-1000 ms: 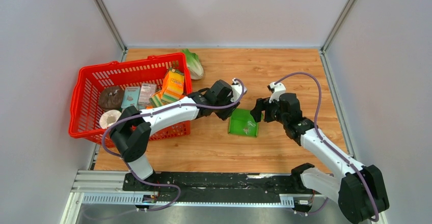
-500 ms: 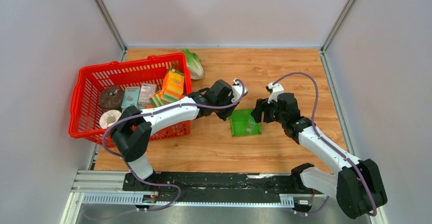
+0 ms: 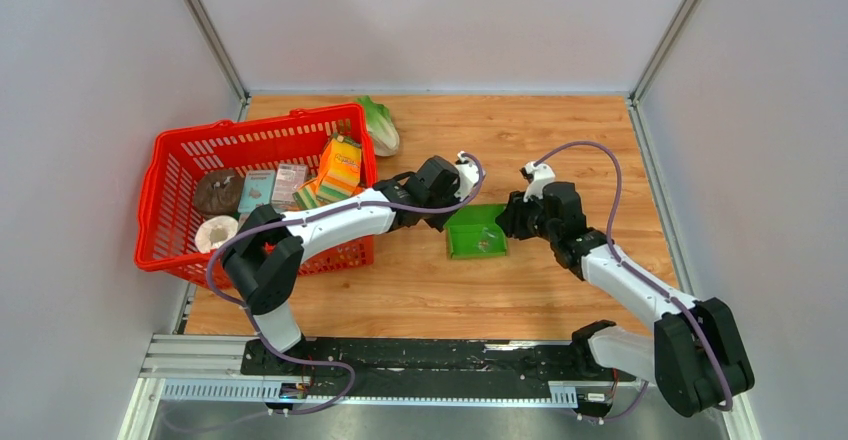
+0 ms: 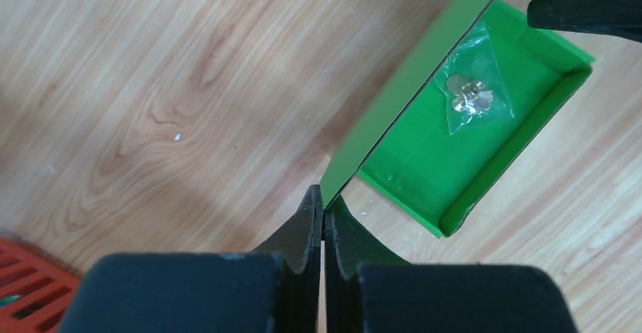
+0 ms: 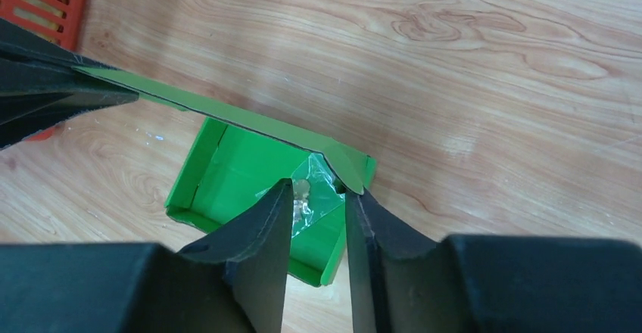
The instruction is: Fold the paper box
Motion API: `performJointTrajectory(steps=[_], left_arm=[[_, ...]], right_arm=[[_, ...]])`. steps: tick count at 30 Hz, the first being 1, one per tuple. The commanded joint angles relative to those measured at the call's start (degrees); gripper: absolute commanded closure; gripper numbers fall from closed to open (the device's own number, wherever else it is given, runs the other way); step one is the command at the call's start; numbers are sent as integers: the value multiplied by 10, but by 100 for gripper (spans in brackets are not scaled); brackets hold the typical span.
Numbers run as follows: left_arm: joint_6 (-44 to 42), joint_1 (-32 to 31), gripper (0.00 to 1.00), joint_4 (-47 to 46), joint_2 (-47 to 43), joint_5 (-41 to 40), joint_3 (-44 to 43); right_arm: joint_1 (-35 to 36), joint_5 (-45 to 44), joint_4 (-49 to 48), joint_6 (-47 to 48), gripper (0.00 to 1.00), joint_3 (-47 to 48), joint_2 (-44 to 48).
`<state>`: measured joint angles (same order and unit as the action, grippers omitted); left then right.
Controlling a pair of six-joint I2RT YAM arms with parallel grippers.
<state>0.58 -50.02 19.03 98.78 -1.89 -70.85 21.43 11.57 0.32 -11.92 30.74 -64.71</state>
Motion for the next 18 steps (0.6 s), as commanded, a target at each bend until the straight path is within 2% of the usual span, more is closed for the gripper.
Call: performJointTrajectory(steps=[1, 9, 18], left_arm=[[-29, -4, 100, -19, -3, -41, -20], [-8, -5, 100, -35, 1, -103, -34], [112, -4, 100, -19, 34, -167, -72]], right_arm=[[2, 35, -63, -13, 72, 5, -9], [12, 33, -122, -57, 84, -5, -29], [52, -30, -198, -129, 100, -12, -54]])
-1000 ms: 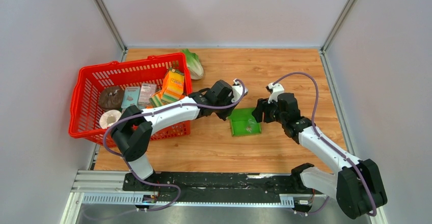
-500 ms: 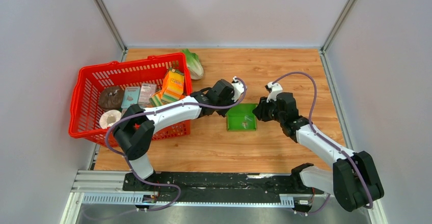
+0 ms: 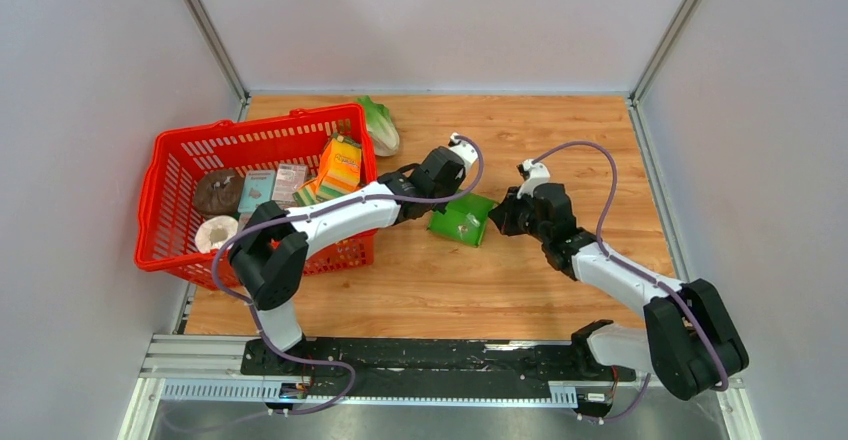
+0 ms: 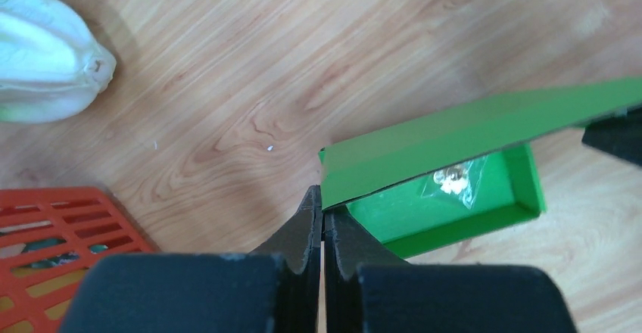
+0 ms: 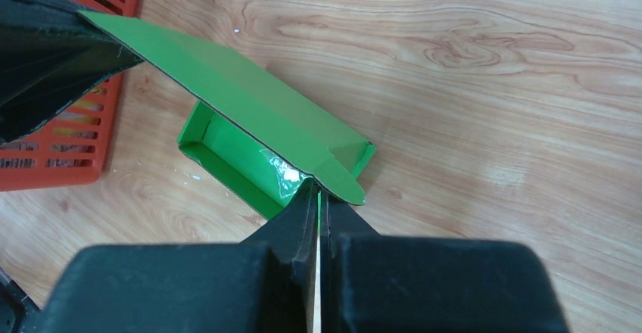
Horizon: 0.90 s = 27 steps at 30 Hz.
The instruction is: Fold the paper box
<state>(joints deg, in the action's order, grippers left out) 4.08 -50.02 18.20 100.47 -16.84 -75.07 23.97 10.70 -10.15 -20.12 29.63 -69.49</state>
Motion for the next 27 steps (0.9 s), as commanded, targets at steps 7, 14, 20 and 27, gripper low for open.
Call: performJointTrajectory(steps=[7, 14, 20, 27], left_arm=[[158, -4, 100, -34, 35, -19, -21], [223, -5, 100, -57, 26, -43, 11], [258, -8, 100, -34, 30, -46, 2], [284, -15, 100, 4, 35, -40, -30]], right_arm=[[53, -89, -109, -72, 100, -5, -6], [88, -133, -110, -76, 100, 11, -26], [101, -145, -118, -84, 100, 16, -38], [116, -157, -121, -85, 100, 20, -44]])
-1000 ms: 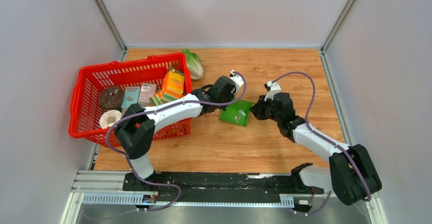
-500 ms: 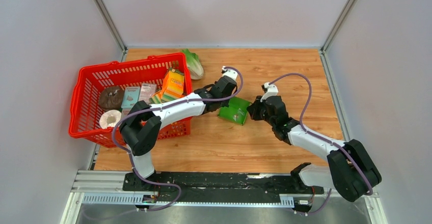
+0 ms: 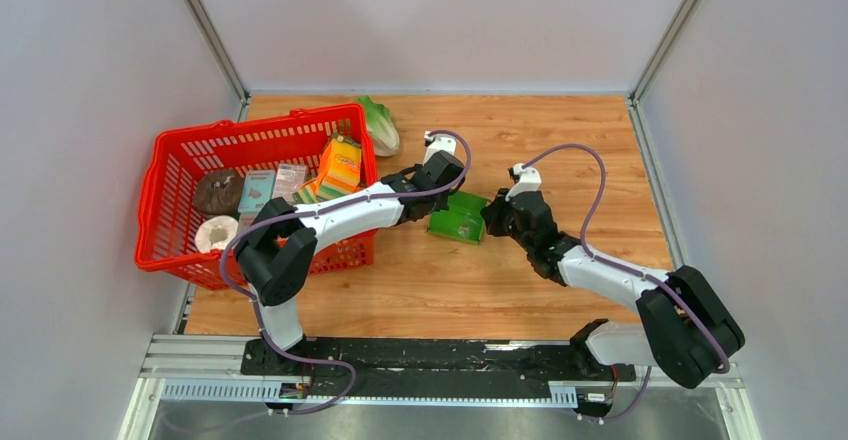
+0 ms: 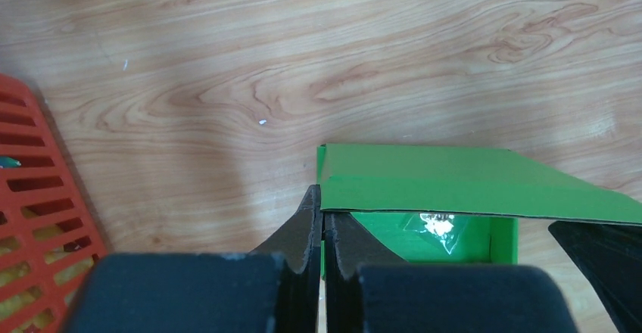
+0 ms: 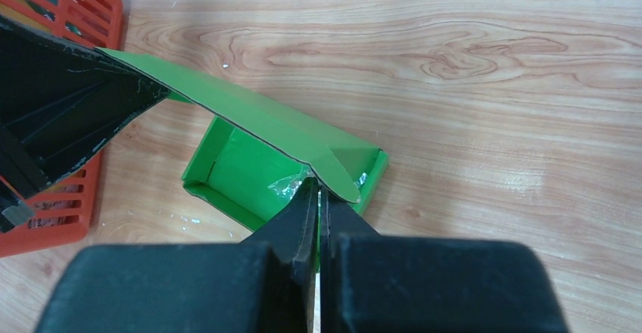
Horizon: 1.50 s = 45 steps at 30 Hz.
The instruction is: Fold the paper box
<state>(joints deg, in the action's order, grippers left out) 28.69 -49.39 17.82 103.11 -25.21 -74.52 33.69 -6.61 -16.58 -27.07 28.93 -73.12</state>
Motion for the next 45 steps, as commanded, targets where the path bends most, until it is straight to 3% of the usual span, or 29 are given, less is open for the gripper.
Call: performJointTrajectory(steps=[1, 17, 35, 40, 45], left_arm=[[38, -22, 100, 12, 8, 50, -38], [56, -28, 100, -31, 12, 90, -48], [10, -48, 100, -211, -60, 61, 148], [3, -57, 100, -216, -71, 38, 170], [3, -64, 100, -231, -78, 23, 190]], right_arm=[[20, 15, -57, -15, 100, 26, -7], [44, 3, -68, -3, 100, 28, -4], [95, -64, -87, 18, 100, -4, -11], [96, -46, -1, -15, 87, 5, 47], [96, -63, 159, -26, 71, 30, 139]])
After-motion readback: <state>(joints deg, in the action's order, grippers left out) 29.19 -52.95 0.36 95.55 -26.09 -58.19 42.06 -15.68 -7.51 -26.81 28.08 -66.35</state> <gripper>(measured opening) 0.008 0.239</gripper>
